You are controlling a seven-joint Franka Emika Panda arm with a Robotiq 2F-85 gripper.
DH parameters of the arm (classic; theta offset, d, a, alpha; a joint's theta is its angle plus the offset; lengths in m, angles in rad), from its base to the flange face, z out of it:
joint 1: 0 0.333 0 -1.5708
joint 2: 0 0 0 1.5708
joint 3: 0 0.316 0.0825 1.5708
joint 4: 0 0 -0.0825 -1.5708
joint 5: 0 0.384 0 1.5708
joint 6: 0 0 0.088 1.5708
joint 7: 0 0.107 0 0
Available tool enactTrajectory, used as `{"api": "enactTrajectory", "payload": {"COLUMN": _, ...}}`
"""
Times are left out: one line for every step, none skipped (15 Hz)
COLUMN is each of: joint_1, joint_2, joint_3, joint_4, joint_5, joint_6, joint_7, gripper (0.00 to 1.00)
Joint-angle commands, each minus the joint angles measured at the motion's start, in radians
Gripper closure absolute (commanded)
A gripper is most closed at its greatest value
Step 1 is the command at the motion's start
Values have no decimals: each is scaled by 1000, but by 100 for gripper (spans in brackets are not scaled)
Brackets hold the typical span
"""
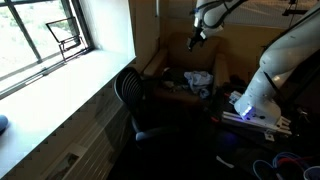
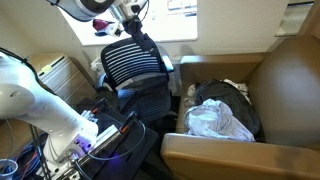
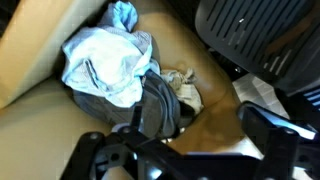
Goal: Remove the grey backpack from the sofa and place it on the chair
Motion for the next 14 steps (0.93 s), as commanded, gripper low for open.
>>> {"api": "enactTrajectory", "payload": {"joint_1": -43, "joint_2": 241, "joint_3": -47, "joint_4": 78, "joint_5": -22, "joint_6": -12, "joint_7": 59, "gripper": 0}}
{"api": "enactTrajectory", "payload": {"joint_1": -17, "joint_2": 282, "joint_3": -65, "joint_4": 109, "joint_5": 33, "joint_6": -60, "joint_7": 40, "gripper": 0}}
{"api": "enactTrajectory", "payload": {"joint_1": -4, "joint_2": 176, "joint_3": -73, "joint_4": 30, "joint_5": -2, "joint_6": -10, "joint_7": 36, "gripper": 0}}
{"api": "enactTrajectory", "payload": {"joint_1": 2, "joint_2": 231, "joint_3": -91, "joint_4": 53, "joint_5": 8, "joint_6": -13, "joint_7": 35, "gripper": 0}}
{"api": "enactTrajectory", "payload": {"joint_1": 7, "joint_2": 264, "joint_3": -98, "joint_4": 72, "joint_5": 13, "joint_6": -16, "joint_7": 34, "gripper": 0}}
{"api": "enactTrajectory", "payload": {"joint_1": 11, "joint_2": 283, "joint_3": -100, "joint_4": 86, "joint_5": 17, "joint_6": -20, "joint_7": 34, "gripper": 0}}
{"api": "enactTrajectory", "payload": {"joint_1": 16, "joint_2": 286, "joint_3": -103, "joint_4": 83, "joint_5": -16, "joint_6": -14, "joint_7": -1, "gripper": 0}}
{"api": "enactTrajectory", "payload": {"joint_1": 24, "joint_2": 342, "joint_3": -109, "joint_4": 117, "joint_5": -31, "joint_6": -10, "joint_7": 21, "gripper": 0}}
{"api": "enactTrajectory", "payload": {"joint_1": 26, "joint_2": 443, "joint_3": -122, "joint_4": 174, "joint_5": -76, "joint_6": 18, "joint_7": 108, "gripper": 0}}
{"api": "enactTrajectory", "payload": {"joint_1": 33, "joint_2": 506, "joint_3": -134, "joint_4": 205, "joint_5": -125, "joint_6": 38, "joint_7": 162, "gripper": 0}}
{"api": "enactTrajectory", "payload": {"joint_1": 52, "joint_2": 546, "joint_3": -150, "joint_4": 229, "joint_5": -188, "joint_6": 65, "joint_7": 224, "gripper": 0}}
{"api": "enactTrajectory", "payload": {"joint_1": 80, "joint_2": 586, "joint_3": -171, "joint_4": 257, "joint_5": -228, "joint_6": 81, "joint_7": 272, "gripper": 0}}
{"api": "enactTrajectory", "payload": {"joint_1": 120, "joint_2": 630, "joint_3": -206, "joint_4": 290, "joint_5": -293, "joint_6": 129, "joint_7": 358, "gripper": 0}}
{"api": "enactTrajectory", "payload": {"joint_1": 168, "joint_2": 683, "joint_3": -246, "joint_4": 328, "joint_5": -354, "joint_6": 179, "joint_7": 446, "gripper": 0}}
